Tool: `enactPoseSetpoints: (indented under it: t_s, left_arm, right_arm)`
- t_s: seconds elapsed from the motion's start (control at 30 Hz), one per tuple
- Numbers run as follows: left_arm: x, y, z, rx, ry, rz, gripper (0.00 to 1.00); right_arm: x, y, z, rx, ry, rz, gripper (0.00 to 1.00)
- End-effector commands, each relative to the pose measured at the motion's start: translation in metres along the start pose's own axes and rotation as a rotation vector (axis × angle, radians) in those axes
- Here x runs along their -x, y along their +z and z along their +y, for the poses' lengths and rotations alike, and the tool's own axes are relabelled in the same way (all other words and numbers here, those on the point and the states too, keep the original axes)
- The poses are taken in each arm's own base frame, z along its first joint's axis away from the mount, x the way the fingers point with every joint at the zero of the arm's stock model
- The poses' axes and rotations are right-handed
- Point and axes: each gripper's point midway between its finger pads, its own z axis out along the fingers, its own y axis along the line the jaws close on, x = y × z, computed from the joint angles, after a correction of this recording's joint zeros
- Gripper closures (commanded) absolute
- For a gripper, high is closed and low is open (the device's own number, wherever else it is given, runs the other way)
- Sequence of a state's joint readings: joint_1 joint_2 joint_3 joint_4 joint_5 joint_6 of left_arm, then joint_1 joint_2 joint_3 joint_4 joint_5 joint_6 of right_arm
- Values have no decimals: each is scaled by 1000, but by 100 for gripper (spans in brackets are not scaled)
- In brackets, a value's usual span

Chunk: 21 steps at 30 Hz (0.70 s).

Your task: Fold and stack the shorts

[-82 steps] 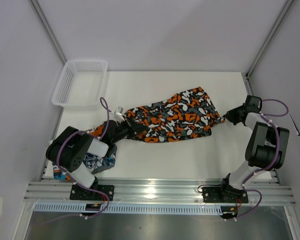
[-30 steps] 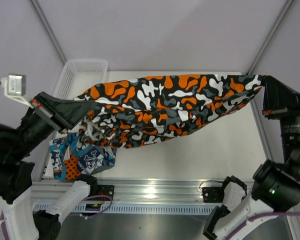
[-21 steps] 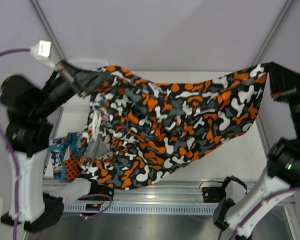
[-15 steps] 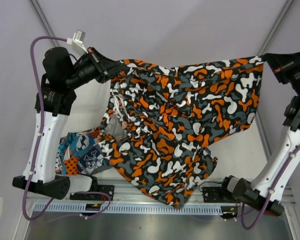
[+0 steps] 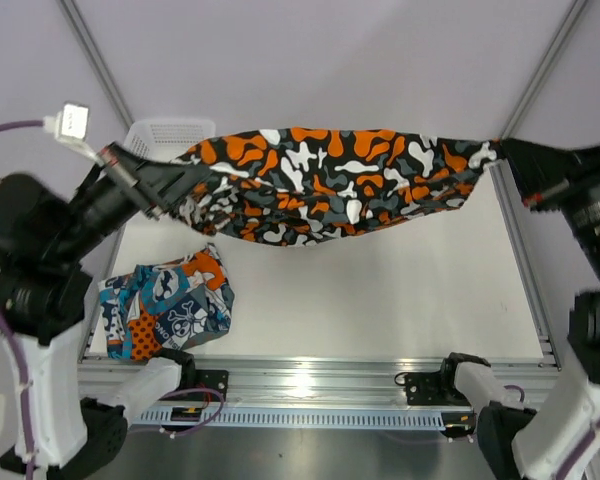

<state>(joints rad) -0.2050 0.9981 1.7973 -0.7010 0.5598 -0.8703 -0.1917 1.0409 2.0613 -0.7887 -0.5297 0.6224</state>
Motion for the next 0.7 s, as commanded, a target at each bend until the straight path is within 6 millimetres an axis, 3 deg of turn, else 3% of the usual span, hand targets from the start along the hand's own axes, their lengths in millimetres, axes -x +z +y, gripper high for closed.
enactPoseSetpoints:
  t_s: [0.0,0.1,0.2,0.3,0.37,0.43,0.5,0.53,0.57,0.6,0.67]
  left_arm:
    - [3,-32,-20,-16,61,-87,100]
    - [-3,-72,-39,-39,97,-173,100]
    - [-7,-88,-41,-29,105,-210,100]
    - [-7,-92,-35,-8,109,-240,100]
    - [-3,-80,-26,20,105,-228,100]
    - [3,-65,-17,37,100,-211,100]
    - [11,-32,5,80,83,-165,100]
    - [13,-19,14,94,72,-142,100]
    - [17,-7,19,100,73,-132,100]
    - [19,17,41,139,49,-93,100]
    - [24,42,55,129,42,-71,100]
  right_arm:
    - [21,-48,39,41,-110,-148,100]
    - [23,-85,61,63,-133,-219,100]
    - [22,-109,72,66,-148,-260,100]
    - [23,-114,67,34,-155,-280,100]
    - [28,-111,61,3,-163,-292,100]
    - [32,-91,44,-46,-145,-266,100]
    - [30,-71,24,-99,-135,-225,100]
    - [26,-43,0,-144,-111,-165,100]
    - [18,-30,-15,-178,-95,-118,100]
    - [6,-13,-36,-215,-77,-61,100]
    - [-14,19,-73,-267,-38,20,100]
